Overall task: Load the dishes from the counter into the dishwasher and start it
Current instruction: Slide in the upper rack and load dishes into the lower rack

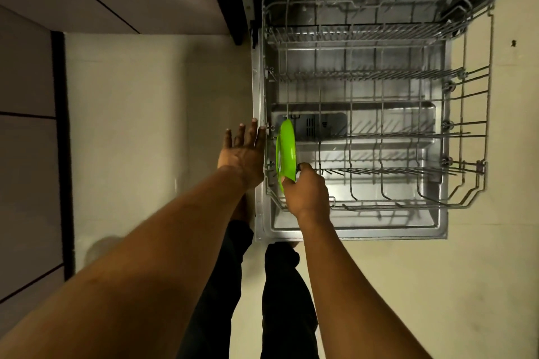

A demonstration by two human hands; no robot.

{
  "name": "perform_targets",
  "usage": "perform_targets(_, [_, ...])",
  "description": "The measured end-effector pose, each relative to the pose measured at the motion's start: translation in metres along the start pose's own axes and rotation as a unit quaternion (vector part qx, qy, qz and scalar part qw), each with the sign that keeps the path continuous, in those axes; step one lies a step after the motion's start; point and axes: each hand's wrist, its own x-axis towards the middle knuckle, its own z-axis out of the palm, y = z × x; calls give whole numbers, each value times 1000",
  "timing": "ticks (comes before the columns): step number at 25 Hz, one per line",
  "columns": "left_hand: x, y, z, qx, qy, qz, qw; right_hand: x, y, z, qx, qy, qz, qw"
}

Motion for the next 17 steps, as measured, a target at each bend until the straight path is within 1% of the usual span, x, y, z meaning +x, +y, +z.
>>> perform_targets(4, [-47, 7, 6, -51, 5, -17, 999, -31, 6, -23, -80, 20, -57, 995])
perform_targets(8, [-111, 12, 7, -79, 32, -31, 996, -78, 3, -49, -167, 69, -128, 975])
perform_targets(13, [-201, 14, -20, -104, 94, -59, 988, -153, -20, -80, -244, 63, -203, 946])
perform_targets(17, [-278, 2, -50, -115, 167, -94, 975, -219, -53, -115, -287, 79, -297, 907])
